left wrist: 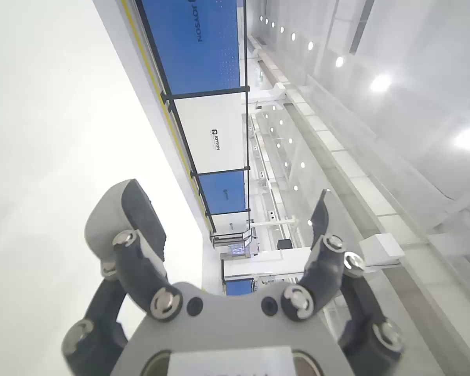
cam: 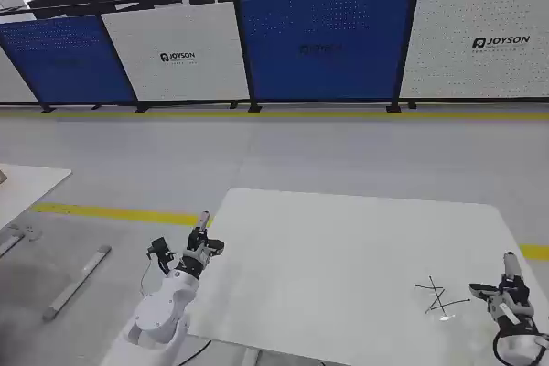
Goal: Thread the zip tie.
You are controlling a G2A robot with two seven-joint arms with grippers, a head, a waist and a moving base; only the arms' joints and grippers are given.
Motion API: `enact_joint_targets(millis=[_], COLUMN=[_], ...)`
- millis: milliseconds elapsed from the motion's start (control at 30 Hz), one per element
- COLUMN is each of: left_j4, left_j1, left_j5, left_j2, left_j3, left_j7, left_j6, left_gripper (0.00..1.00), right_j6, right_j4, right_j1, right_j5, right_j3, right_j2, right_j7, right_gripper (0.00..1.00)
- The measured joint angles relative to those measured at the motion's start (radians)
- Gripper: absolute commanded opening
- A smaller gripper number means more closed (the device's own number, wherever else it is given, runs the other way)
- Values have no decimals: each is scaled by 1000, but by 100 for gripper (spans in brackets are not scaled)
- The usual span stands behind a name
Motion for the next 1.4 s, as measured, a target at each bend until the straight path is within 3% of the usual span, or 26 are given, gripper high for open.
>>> enact_joint_targets(millis=[33,67,100,133,167,200,233,333,500,633,700,1100,1267,1400], left_j4=[0,0,0,0,0,0,0,0,0,0,0,0,0,0], left_j1=[0,0,0,0,0,0,0,0,0,0,0,0,0,0], left_j5=[0,0,0,0,0,0,0,0,0,0,0,0,0,0], left_j2=[0,0,0,0,0,0,0,0,0,0,0,0,0,0], left_j3=[0,0,0,0,0,0,0,0,0,0,0,0,0,0], left_j7=[0,0,0,0,0,0,0,0,0,0,0,0,0,0], left_j6=[0,0,0,0,0,0,0,0,0,0,0,0,0,0], left_gripper=[78,78,100,100,78,100,100,100,100,100,100,100,100,100], right_j6=[0,0,0,0,0,0,0,-3,-11,33,39,35,-2,24], right_j4=[0,0,0,0,0,0,0,0,6,29,34,36,127,196], right_j1=[0,0,0,0,0,0,0,-1,-22,-17,-14,-14,-5,17], right_j5=[0,0,0,0,0,0,0,-7,-5,-43,-50,-45,49,65], right_j3=[0,0,0,0,0,0,0,9,93,164,171,171,276,308], right_j2=[0,0,0,0,0,0,0,2,20,43,45,45,54,59], right_j7=[0,0,0,0,0,0,0,13,265,543,613,583,677,682], right_gripper=[100,100,100,78,78,78,100,100,100,100,100,100,100,100])
